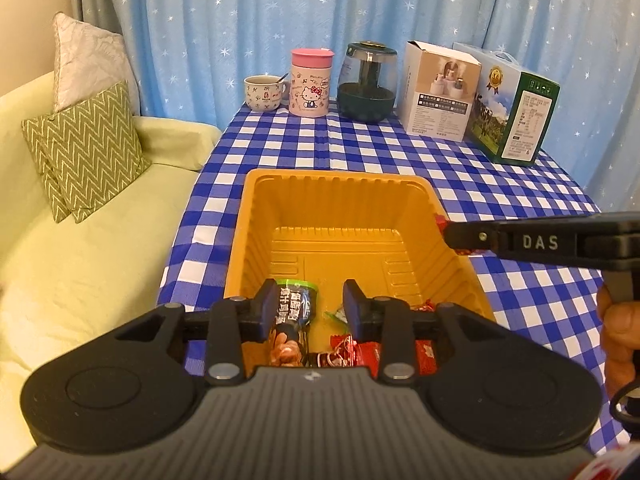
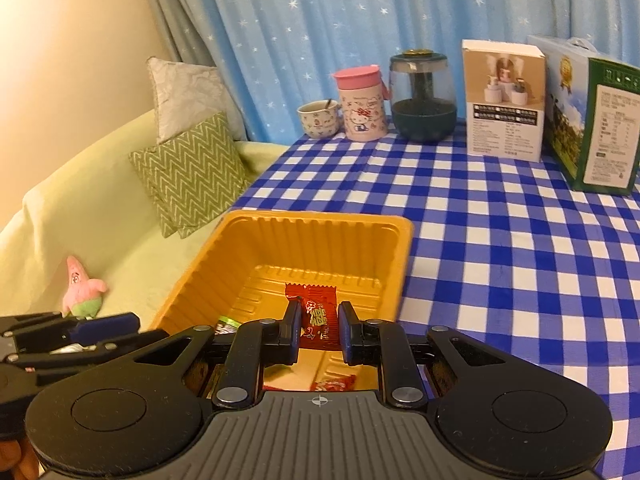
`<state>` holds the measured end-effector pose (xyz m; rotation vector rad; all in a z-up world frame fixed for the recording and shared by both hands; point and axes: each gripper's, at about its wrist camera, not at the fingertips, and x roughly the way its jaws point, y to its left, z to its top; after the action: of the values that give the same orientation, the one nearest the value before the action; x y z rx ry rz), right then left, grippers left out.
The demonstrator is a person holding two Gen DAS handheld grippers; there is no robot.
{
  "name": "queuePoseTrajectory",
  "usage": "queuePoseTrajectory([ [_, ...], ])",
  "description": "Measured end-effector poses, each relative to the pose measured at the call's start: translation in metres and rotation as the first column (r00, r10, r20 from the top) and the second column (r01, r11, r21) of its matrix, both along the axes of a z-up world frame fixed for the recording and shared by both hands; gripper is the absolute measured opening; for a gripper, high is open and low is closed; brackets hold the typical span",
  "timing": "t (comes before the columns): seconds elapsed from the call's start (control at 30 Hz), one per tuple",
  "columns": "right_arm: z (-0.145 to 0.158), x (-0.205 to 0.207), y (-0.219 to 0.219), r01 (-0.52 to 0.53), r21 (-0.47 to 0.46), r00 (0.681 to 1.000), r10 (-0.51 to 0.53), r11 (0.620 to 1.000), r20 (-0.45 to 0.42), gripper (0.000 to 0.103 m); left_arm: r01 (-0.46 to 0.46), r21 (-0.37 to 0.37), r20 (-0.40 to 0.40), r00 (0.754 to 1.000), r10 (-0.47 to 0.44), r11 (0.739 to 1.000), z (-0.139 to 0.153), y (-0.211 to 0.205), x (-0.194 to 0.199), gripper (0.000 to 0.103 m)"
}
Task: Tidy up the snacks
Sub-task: 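Open both tools to drop the snacks into the tray and withdraw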
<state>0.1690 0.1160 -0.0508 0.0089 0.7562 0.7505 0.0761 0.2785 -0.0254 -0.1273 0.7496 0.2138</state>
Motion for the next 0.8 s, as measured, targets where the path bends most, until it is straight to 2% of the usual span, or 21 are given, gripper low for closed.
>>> queuePoseTrajectory([
  [0.27,0.006,-0.004,0.016,-0.028,0.006,1.0,0.028,1.0,0.008,0.02,-0.013,-0.015,0.005,1.0,0.013,1.0,0.0,0.002,-0.008,0.032],
  [0.33,0.006,-0.003,0.02,-0.039,0.008,0.999,0.039,0.999,0.0,0.021,-0.017,-0.012,0.003,1.0,0.017,1.0,0.0,0.004,-0.009,0.041],
  [0.4,0.004,-0.002,0.021,-0.058,0.016,0.998,0.058,0.998,-0.019,0.036,-0.024,-0.012,0.003,1.0,0.024,1.0,0.0,0.006,-0.012,0.049],
  [0.43,0.005,-0.002,0.019,-0.055,0.02,0.998,0.056,0.998,-0.013,0.054,-0.027,-0.012,0.005,1.0,0.027,1.0,0.0,0.007,-0.013,0.05],
  [0.47,0.005,-0.004,0.016,-0.043,0.025,0.999,0.043,0.999,0.005,0.061,-0.031,-0.012,0.004,1.0,0.031,0.999,0.0,0.008,-0.014,0.05],
  [0.57,0.006,-0.003,0.005,-0.019,0.032,1.0,0.019,0.999,0.008,0.061,-0.042,-0.011,-0.001,0.999,0.042,0.999,0.0,0.007,-0.016,0.051],
  [0.8,0.01,-0.008,-0.036,0.076,0.025,0.997,-0.076,0.997,-0.016,0.061,-0.05,-0.009,0.016,0.999,0.05,0.999,0.009,-0.003,-0.025,0.062],
])
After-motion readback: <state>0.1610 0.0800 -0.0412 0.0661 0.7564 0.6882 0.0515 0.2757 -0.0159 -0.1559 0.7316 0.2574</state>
